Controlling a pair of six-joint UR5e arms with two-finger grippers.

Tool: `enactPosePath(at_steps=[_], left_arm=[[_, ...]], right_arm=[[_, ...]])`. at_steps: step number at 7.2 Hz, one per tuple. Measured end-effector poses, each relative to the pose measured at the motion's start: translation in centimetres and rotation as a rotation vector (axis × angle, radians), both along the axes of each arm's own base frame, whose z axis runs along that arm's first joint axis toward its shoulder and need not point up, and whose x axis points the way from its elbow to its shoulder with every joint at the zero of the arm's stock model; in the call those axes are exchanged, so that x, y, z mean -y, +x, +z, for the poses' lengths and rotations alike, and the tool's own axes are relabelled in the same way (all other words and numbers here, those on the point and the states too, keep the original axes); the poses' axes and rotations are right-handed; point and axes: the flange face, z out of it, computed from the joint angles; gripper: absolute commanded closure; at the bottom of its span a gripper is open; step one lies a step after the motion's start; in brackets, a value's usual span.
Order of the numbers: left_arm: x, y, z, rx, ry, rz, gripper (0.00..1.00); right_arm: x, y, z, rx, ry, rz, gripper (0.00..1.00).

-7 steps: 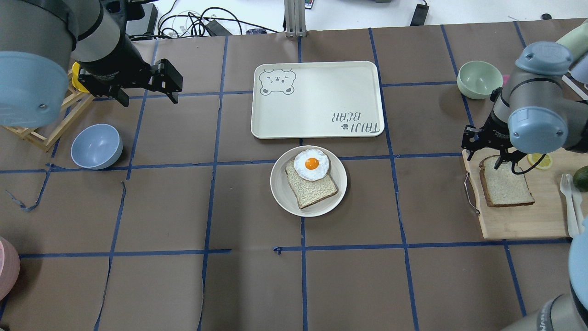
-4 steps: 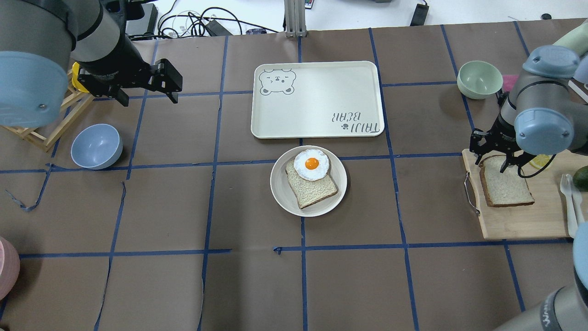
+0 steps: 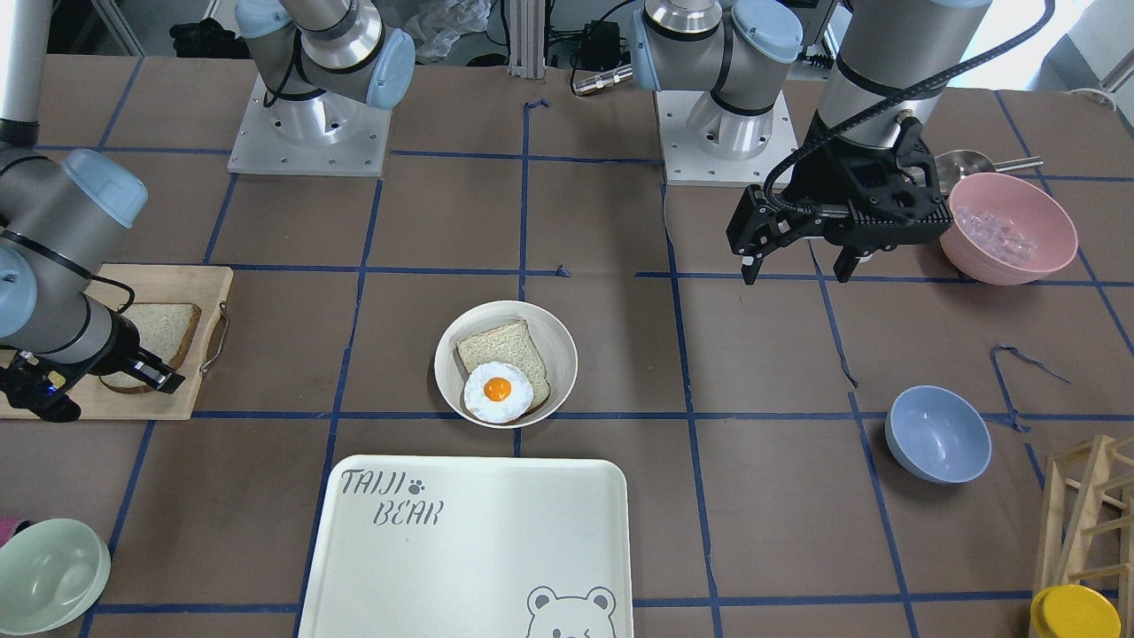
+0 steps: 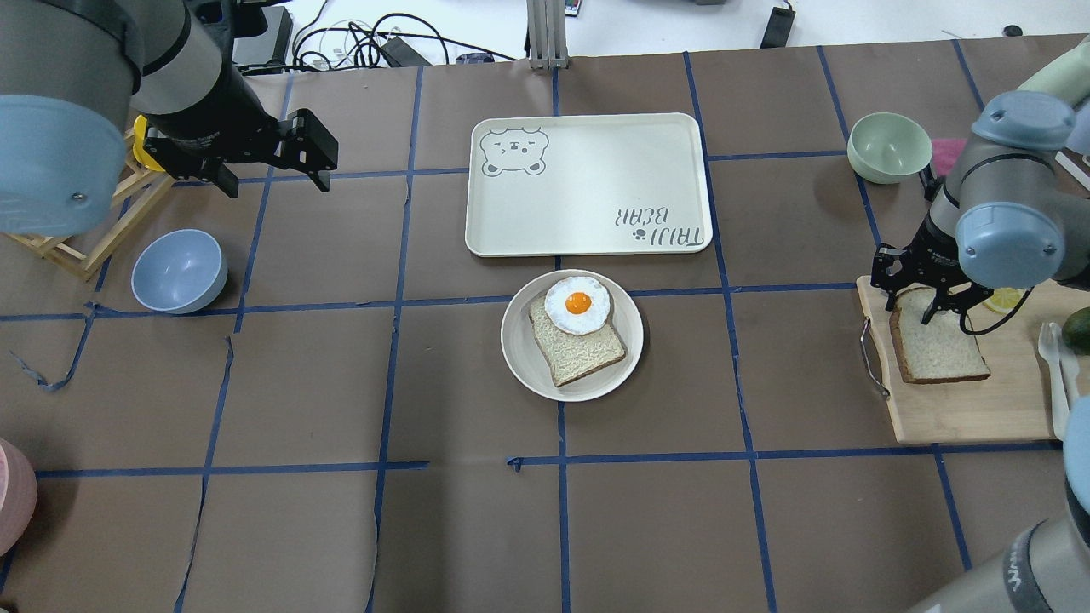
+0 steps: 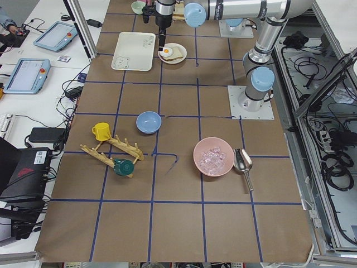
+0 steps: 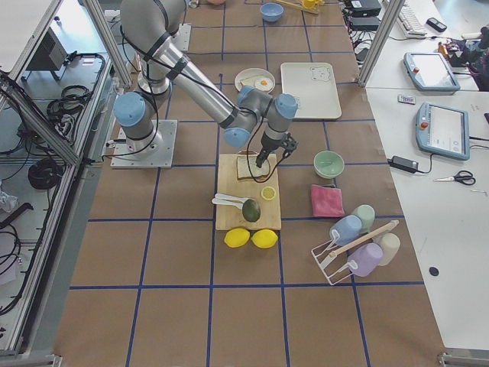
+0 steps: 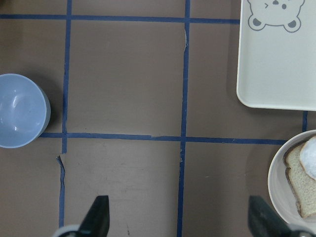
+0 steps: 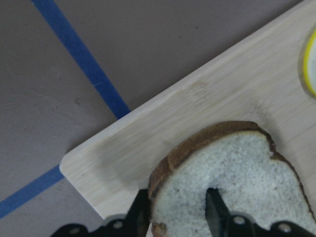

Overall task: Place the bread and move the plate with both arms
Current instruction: 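Grasp the bread slice edge with the right gripper and lift it, then carry the bread slice with the right gripper over the white plate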

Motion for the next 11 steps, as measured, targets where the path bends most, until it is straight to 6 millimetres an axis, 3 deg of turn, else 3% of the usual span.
enactPosePath(at_steps=[4, 6, 11], left_arm=[[0.0, 0.0, 0.1, 0.001, -0.001, -0.001, 0.0], [0.0, 0.1, 0.1, 0.001, -0.001, 0.0, 0.0], [0.0, 0.1, 0.0, 0.001, -0.001, 0.0, 0.0]], right_arm=[[-0.4, 0.1, 0.2, 0.011, 0.025, -0.002, 1.0], [-0.7, 0.2, 1.6, 0.013, 0.03, -0.003, 1.0], [2.5, 0.3, 12.0, 0.046, 0.101, 0.013, 1.0]])
